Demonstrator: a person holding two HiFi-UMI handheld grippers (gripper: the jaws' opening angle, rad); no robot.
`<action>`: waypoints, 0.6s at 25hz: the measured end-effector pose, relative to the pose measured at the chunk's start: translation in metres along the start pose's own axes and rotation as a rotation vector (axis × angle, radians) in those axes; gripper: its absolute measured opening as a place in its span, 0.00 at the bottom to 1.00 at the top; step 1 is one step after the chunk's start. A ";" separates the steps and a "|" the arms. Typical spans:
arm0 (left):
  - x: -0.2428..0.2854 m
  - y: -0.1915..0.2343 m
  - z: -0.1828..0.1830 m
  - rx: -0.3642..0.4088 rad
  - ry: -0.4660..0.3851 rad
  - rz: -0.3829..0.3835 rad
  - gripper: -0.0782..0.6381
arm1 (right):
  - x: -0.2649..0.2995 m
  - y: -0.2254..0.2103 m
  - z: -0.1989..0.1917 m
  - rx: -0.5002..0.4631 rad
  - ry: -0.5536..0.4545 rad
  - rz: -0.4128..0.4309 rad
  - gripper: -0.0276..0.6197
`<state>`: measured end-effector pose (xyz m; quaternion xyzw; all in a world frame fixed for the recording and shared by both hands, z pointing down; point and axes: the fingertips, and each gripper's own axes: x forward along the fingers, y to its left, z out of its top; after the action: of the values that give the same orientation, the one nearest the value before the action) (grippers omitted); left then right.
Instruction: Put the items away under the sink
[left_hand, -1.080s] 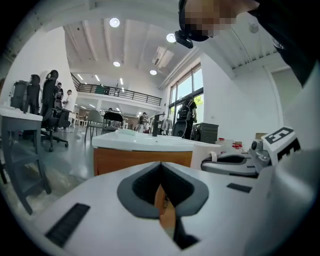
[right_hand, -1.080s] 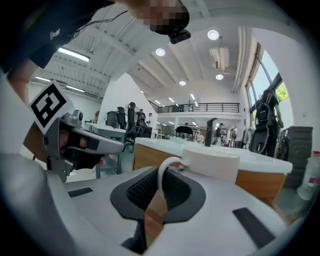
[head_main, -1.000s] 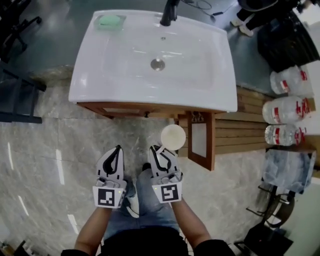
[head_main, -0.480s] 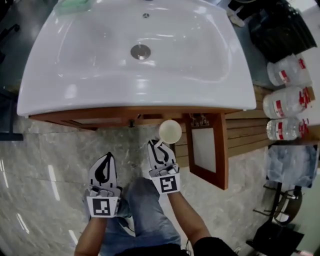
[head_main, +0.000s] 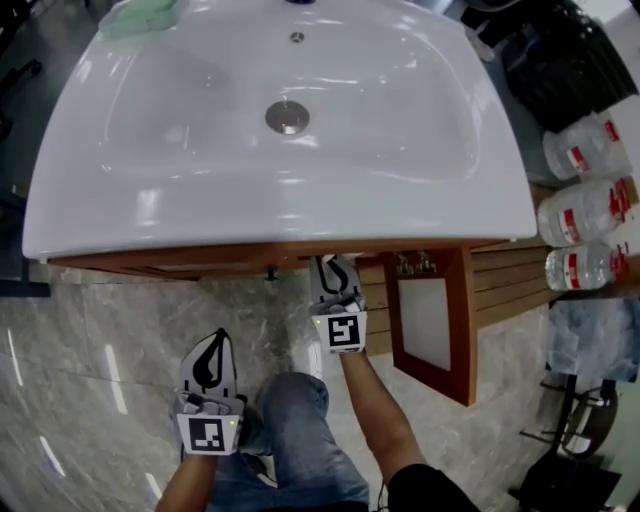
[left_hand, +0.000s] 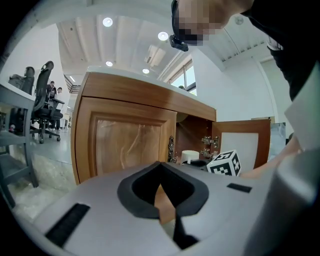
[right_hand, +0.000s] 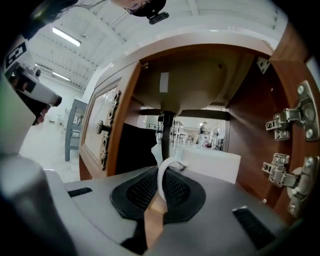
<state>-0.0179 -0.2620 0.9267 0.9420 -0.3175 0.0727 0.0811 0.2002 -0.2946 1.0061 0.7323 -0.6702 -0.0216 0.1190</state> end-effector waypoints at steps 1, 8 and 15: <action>0.000 0.000 -0.003 0.003 0.009 -0.003 0.12 | 0.005 -0.002 -0.001 -0.012 -0.007 -0.005 0.09; -0.006 0.000 -0.011 -0.005 0.041 -0.003 0.12 | 0.026 -0.012 -0.002 -0.048 -0.015 -0.027 0.10; -0.034 0.001 0.020 -0.012 0.092 0.009 0.12 | -0.022 -0.008 -0.006 0.001 0.115 -0.062 0.14</action>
<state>-0.0432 -0.2470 0.9010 0.9358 -0.3179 0.1145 0.1009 0.2068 -0.2717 1.0071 0.7528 -0.6392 0.0173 0.1564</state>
